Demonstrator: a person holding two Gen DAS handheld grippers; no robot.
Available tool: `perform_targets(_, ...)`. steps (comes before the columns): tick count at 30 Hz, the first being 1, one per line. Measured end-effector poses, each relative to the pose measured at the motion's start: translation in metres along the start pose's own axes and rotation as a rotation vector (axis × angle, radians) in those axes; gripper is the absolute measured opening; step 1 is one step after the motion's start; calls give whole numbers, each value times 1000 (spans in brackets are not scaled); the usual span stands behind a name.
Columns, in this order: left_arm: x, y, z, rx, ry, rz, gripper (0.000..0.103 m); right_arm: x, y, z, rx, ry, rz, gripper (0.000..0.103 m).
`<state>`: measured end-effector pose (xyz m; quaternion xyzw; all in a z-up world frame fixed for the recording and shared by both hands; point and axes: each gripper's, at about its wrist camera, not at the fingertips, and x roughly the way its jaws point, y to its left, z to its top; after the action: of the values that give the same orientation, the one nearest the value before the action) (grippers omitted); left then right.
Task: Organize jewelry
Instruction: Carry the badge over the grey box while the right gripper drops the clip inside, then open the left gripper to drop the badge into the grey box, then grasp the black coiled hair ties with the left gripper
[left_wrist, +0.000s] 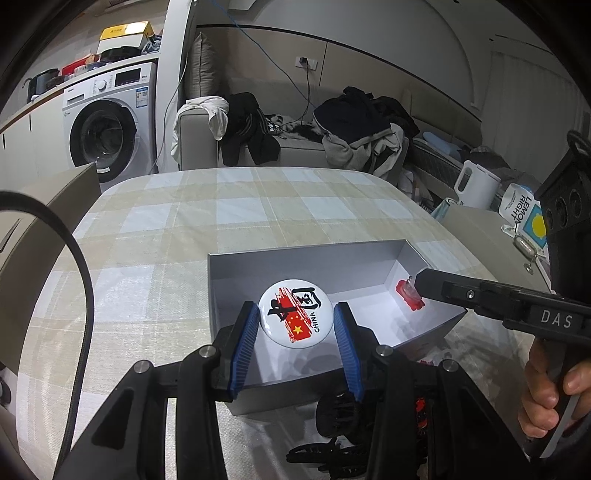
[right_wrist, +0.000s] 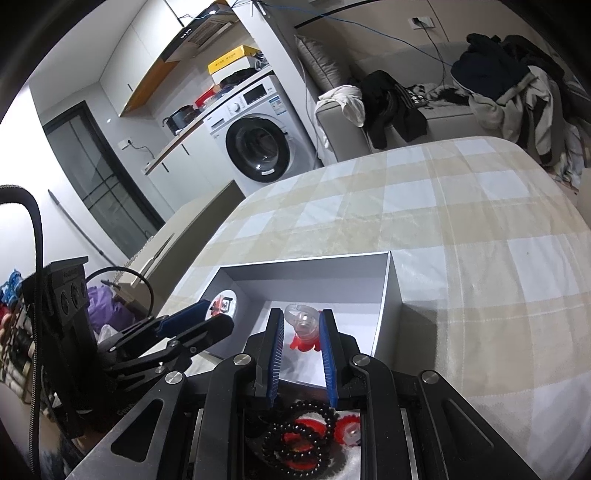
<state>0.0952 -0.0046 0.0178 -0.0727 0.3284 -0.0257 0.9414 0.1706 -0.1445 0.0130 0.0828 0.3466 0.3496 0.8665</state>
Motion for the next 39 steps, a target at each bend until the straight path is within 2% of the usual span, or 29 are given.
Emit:
perform_targets(7,2,0,-1,7,8,-12,36,-2,-1,-1,8,-8,5,21)
perform_targets(12,-6,-3,0,26,-11,-30,38,-13,0,1,7,-43,-7,37)
perform_targets(13,-9,-4,0,33,-18,-32,47,-16,0,1,5,-51,-4,49)
perform_targets(14,-12,-5,1,41,-26,-27,63,-19,0,1,6,-58,1,60)
perform_targets(16,-19,-7,1,46,-35,-19,81,-26,0,0,4,-50,18,72)
perform_targets(18,-27,-7,2,47,-45,-21,84,-32,-1,-1,6,-52,6,86)
perform_targets(19,-30,-7,2,47,-47,-17,85,-37,-2,-3,3,-59,-13,97)
perform_targets(20,-35,-7,1,47,-51,-10,91,-44,-2,-5,-1,-71,-37,103)
perform_targets(22,-43,-6,-1,41,-58,0,102,-52,-3,-10,-9,-85,-70,103)
perform_targets(28,-65,-2,-20,-14,-65,-2,102,-69,-8,-34,10,-70,-119,103)
perform_targets(34,-73,-7,-41,-32,-48,23,102,-74,-3,-60,9,-9,-95,103)
perform_targets(37,-73,-8,-51,-62,-30,6,102,-72,2,-73,-10,-9,-148,103)
perform_targets(39,-72,-11,-58,-57,-13,-4,102,-68,1,-80,-9,5,-154,103)
